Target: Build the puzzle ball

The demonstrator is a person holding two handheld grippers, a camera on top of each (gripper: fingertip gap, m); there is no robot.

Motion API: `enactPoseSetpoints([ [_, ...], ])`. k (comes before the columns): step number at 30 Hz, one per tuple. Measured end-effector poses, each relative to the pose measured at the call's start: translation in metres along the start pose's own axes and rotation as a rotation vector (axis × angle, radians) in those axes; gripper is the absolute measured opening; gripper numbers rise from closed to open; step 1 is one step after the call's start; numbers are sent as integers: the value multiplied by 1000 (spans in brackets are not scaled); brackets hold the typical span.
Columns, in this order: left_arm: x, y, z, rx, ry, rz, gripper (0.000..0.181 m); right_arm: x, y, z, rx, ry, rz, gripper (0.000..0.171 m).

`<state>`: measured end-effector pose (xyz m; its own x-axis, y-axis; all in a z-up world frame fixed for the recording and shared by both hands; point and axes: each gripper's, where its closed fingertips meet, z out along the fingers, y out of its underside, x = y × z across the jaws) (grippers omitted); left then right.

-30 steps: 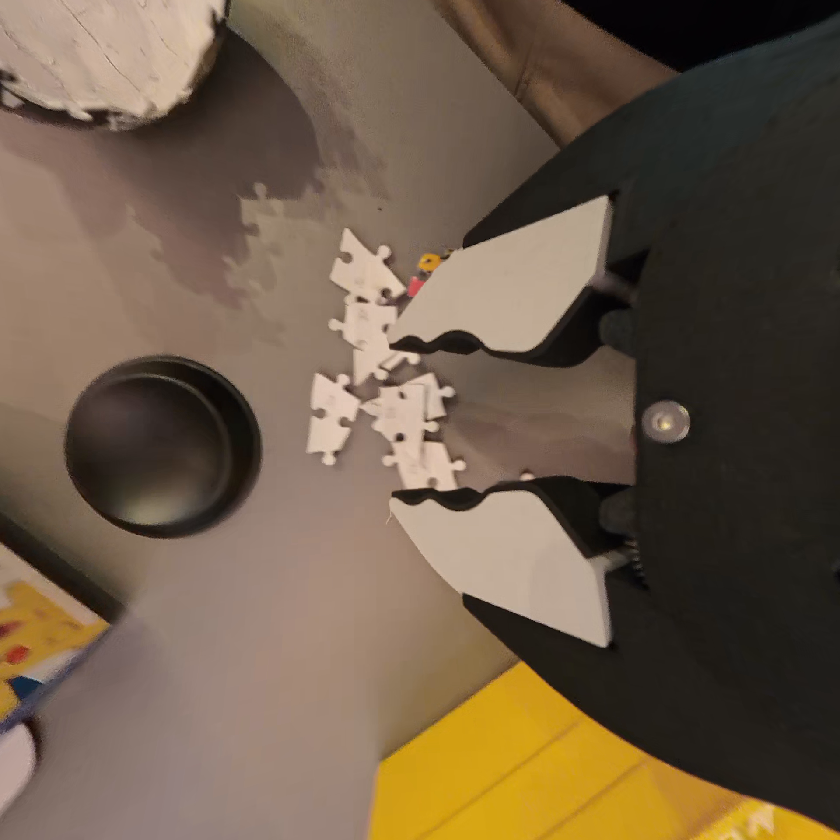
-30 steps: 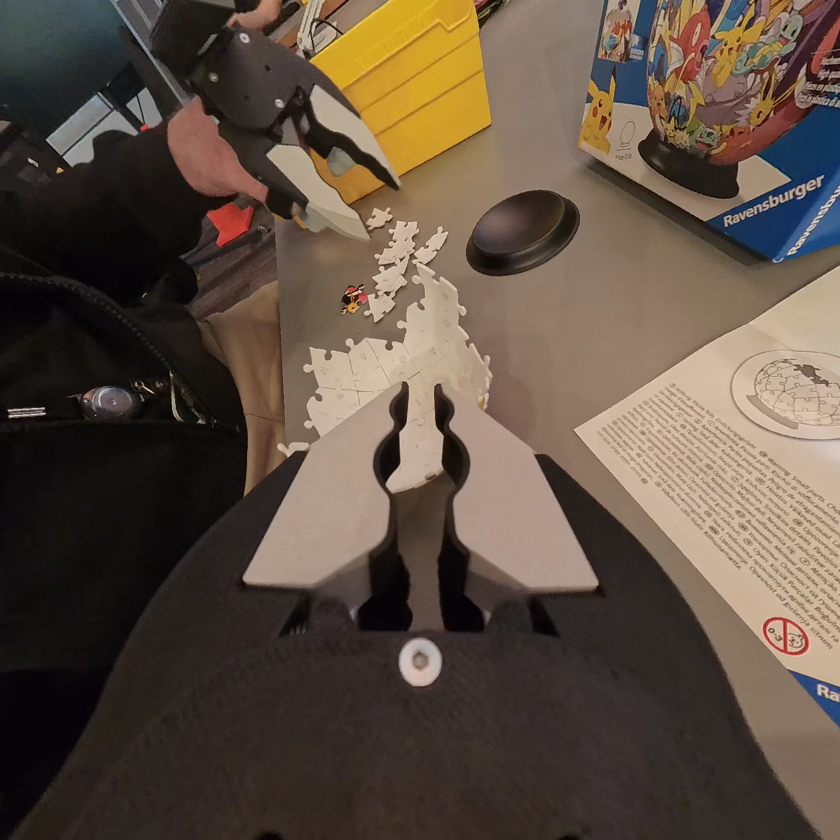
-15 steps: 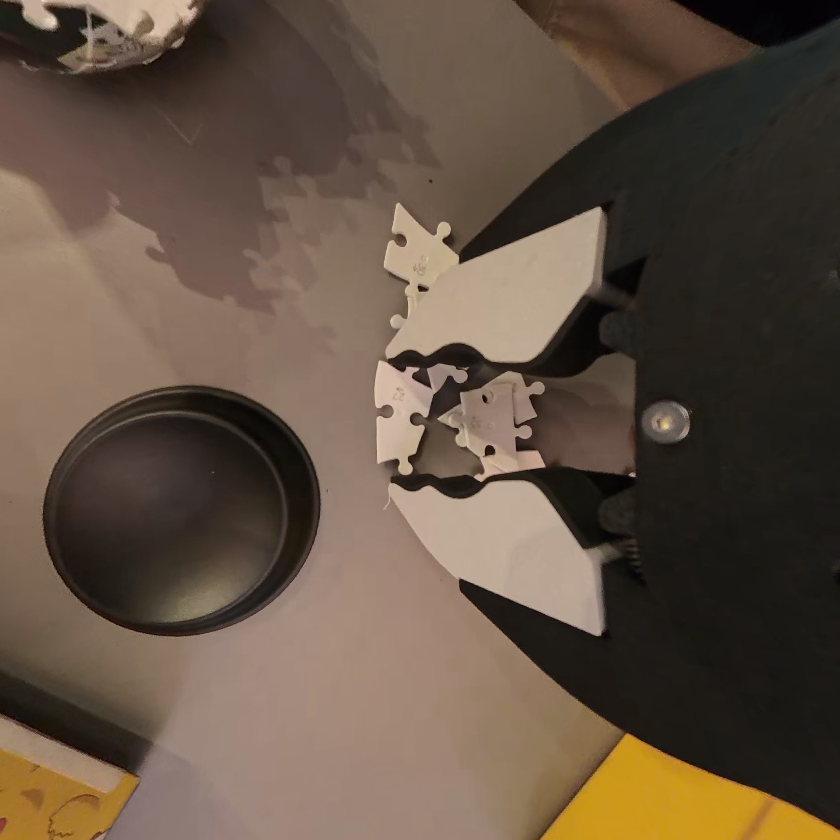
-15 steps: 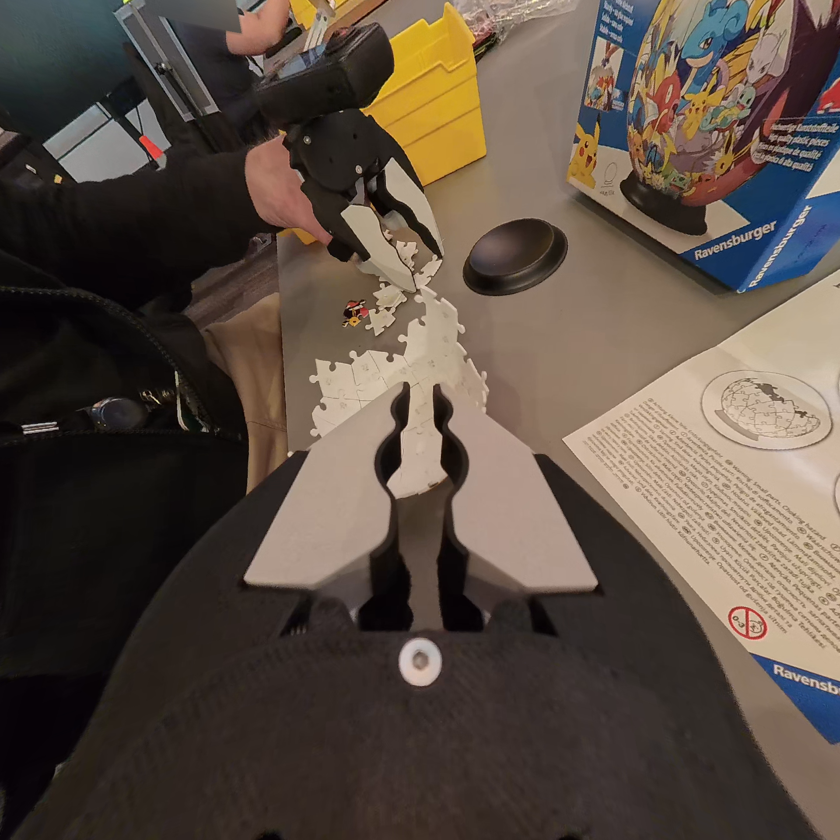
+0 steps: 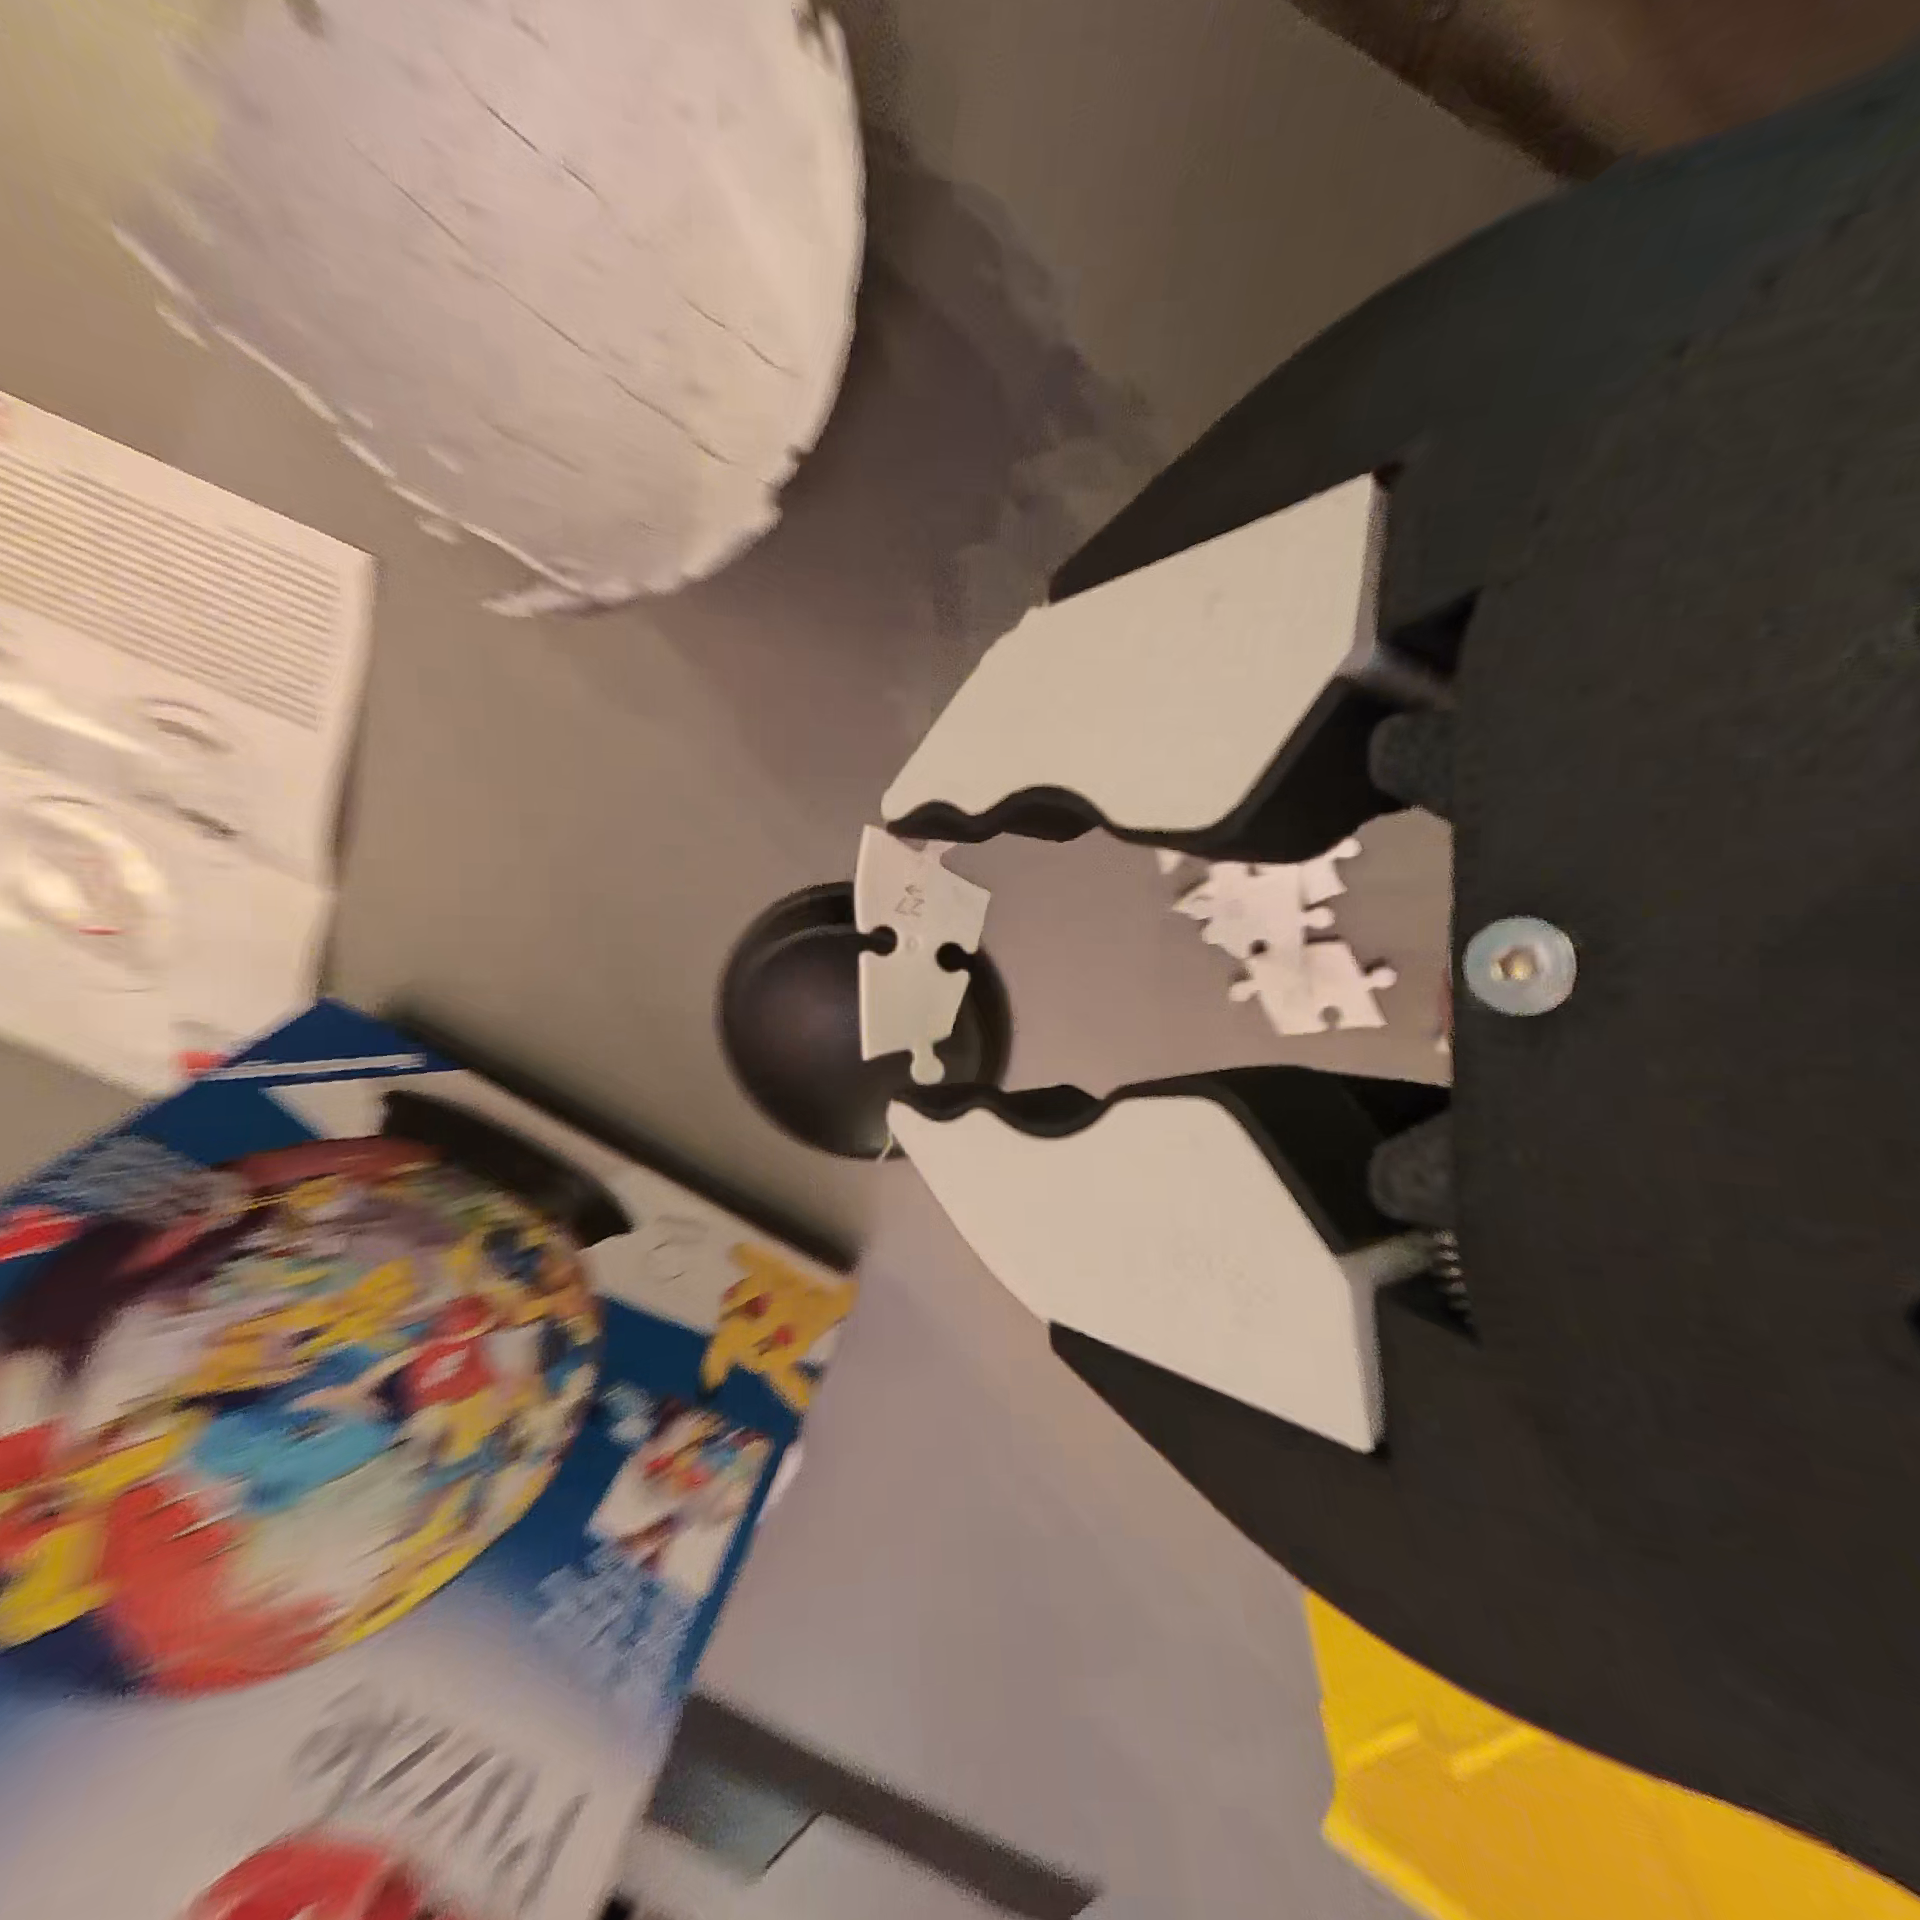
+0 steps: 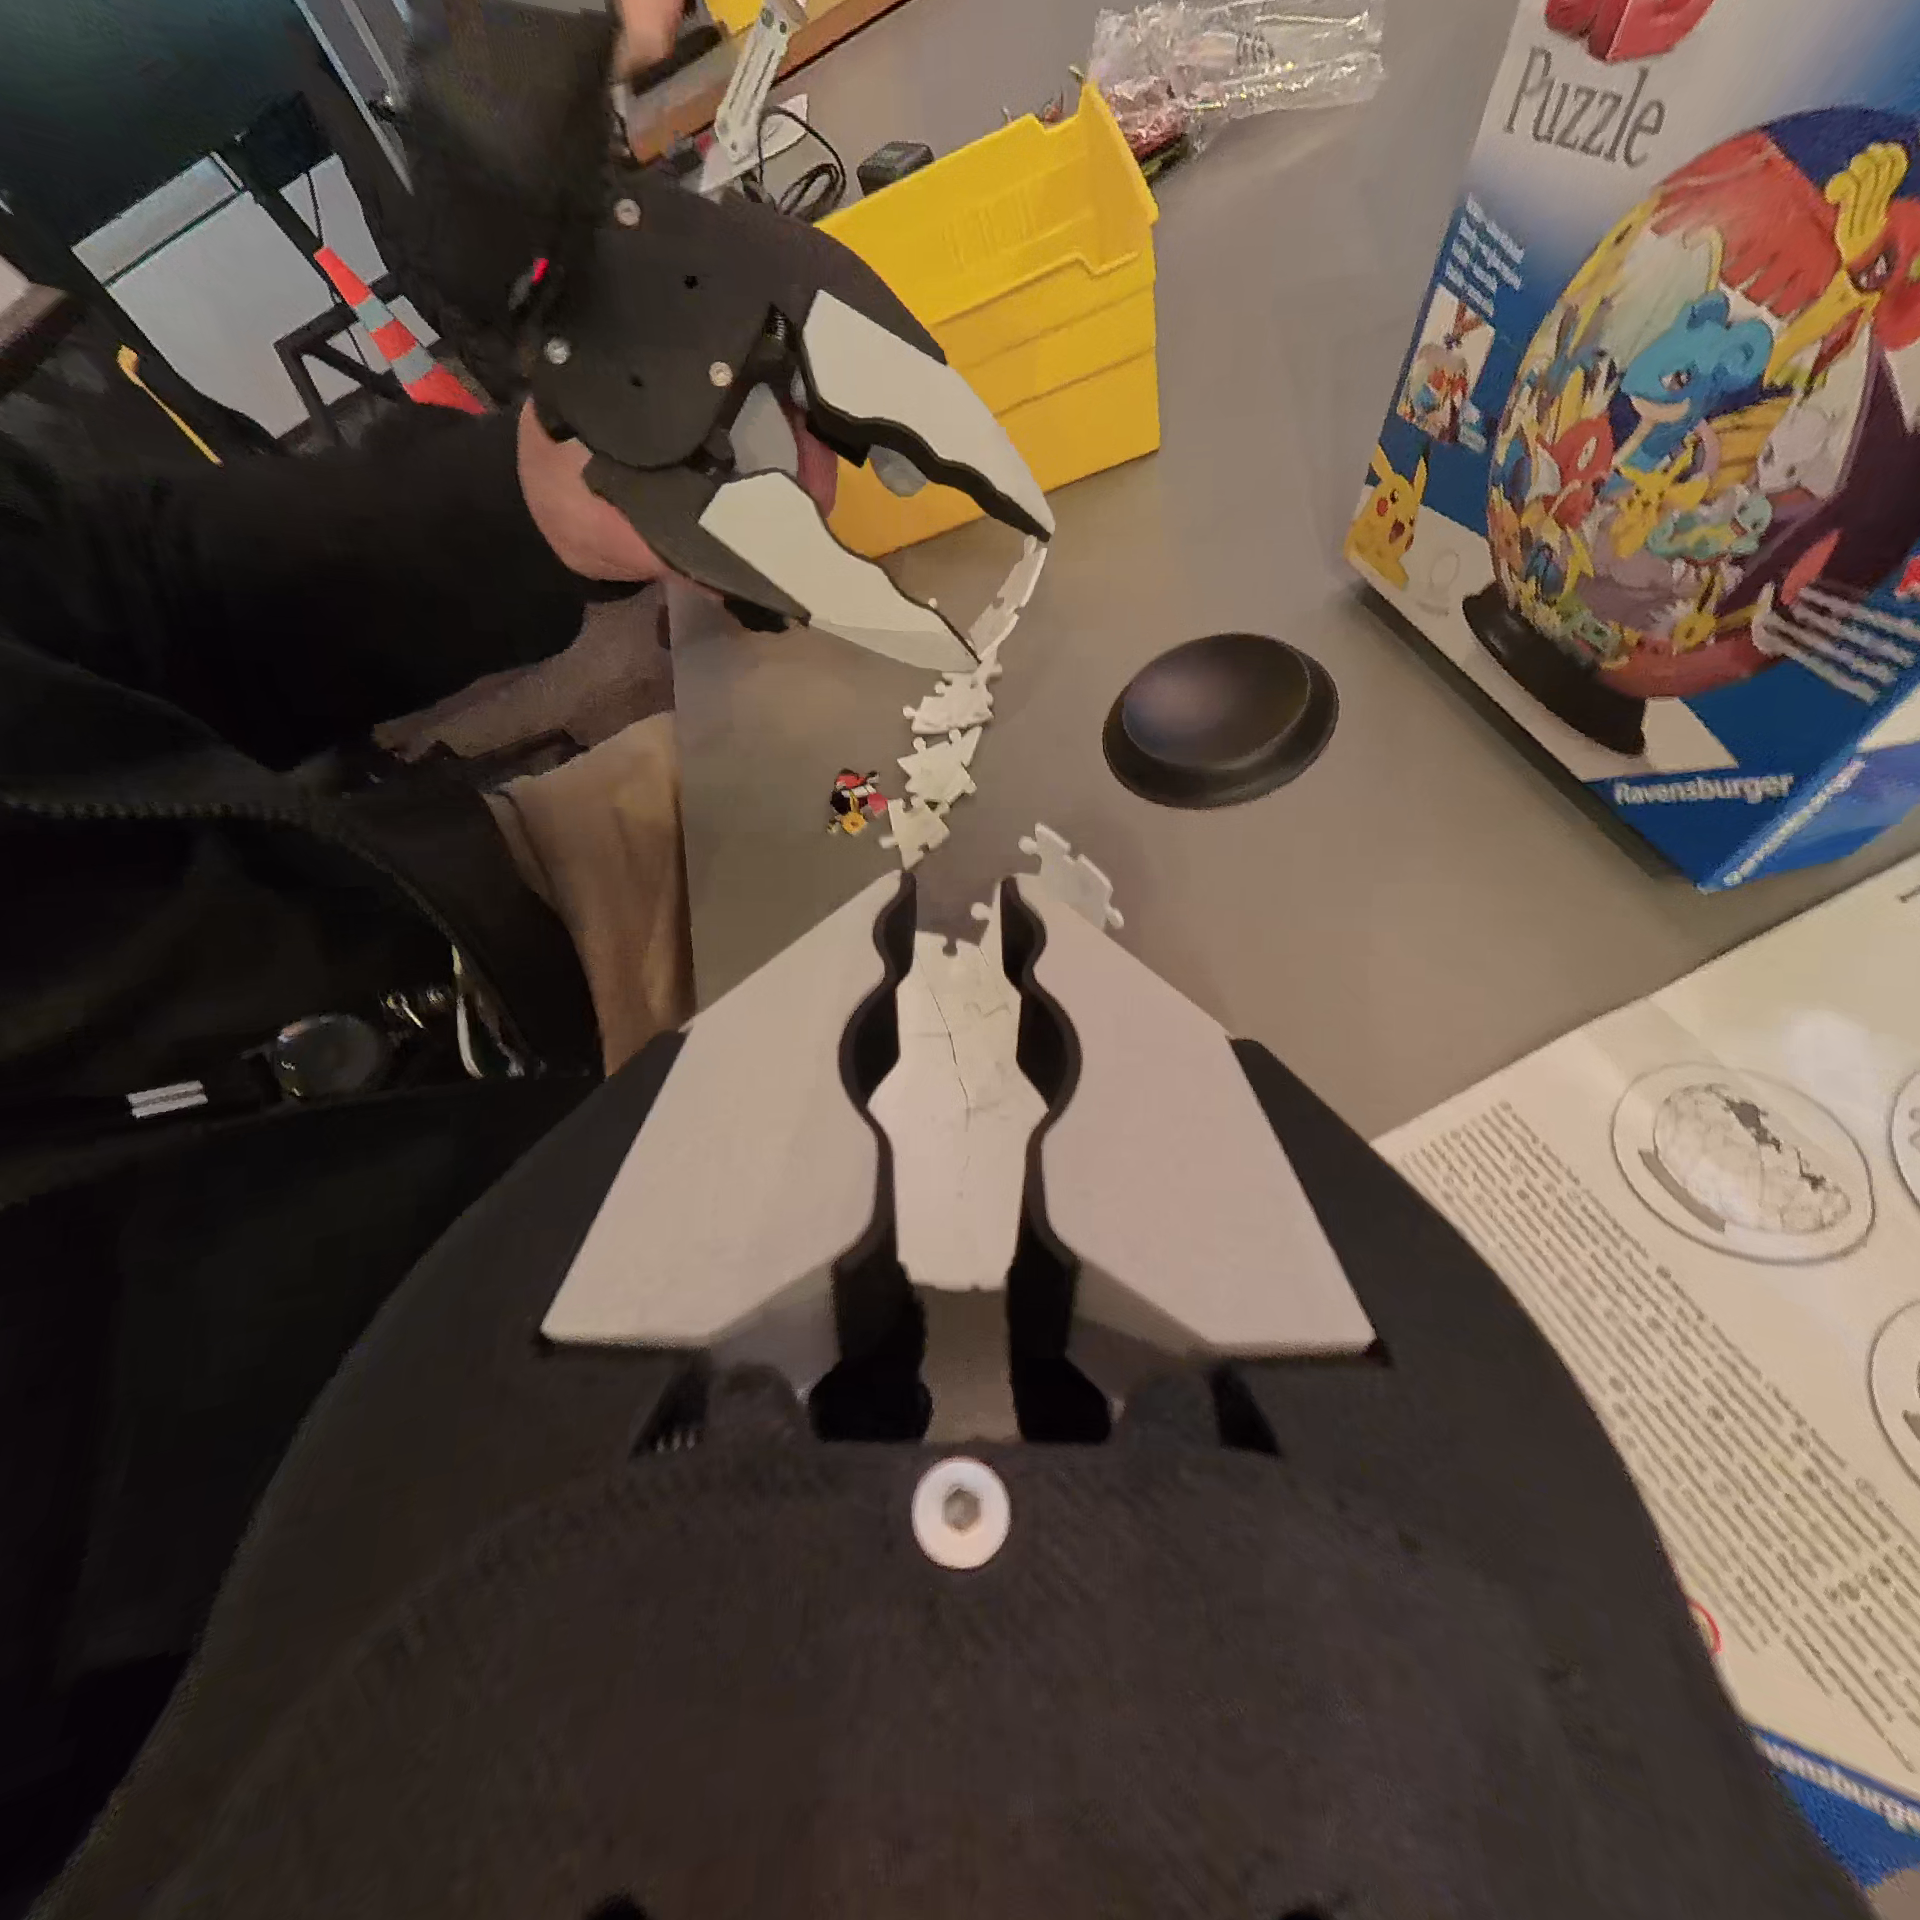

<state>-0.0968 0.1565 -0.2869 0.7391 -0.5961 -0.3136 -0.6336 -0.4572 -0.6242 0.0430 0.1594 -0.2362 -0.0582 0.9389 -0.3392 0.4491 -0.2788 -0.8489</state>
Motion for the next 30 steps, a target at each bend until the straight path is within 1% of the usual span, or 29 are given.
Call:
enactPoseSetpoints([
  [3, 7, -47, -13, 118, -40, 75, 44, -6, -15, 10, 9, -38, 39, 18],
  [6, 18, -85, -20, 230, -62, 119, 44, -11, -25, 20, 34, -79, 89, 21],
  [9, 25, -104, -20, 262, -112, 216, 44, -10, -33, 26, 94, -118, 177, 21],
  [12, 34, -115, -17, 281, -131, 281, 44, -8, -37, 26, 143, -173, 257, 20],
  [14, 34, -119, -16, 278, -184, 331, 44, -7, -37, 24, 163, -206, 294, 18],
  [16, 39, -124, -18, 306, -176, 356, 44, -5, -38, 22, 183, -237, 334, 11],
  [18, 41, -126, -18, 302, -192, 399, 44, -5, -40, 20, 205, -268, 361, 12],
  [20, 44, -131, -18, 325, -185, 409, 44, -4, -38, 21, 188, -259, 348, 5],
  [23, 42, -134, -18, 330, -203, 419, 44, -2, -40, 20, 189, -257, 346, 3],
  [26, 44, -134, -16, 344, -185, 410, 44, 0, -38, 20, 157, -231, 323, 1],
  [30, 50, -132, -17, 367, -109, 384, 42, 5, -29, 19, 62, -163, 246, 1],
])
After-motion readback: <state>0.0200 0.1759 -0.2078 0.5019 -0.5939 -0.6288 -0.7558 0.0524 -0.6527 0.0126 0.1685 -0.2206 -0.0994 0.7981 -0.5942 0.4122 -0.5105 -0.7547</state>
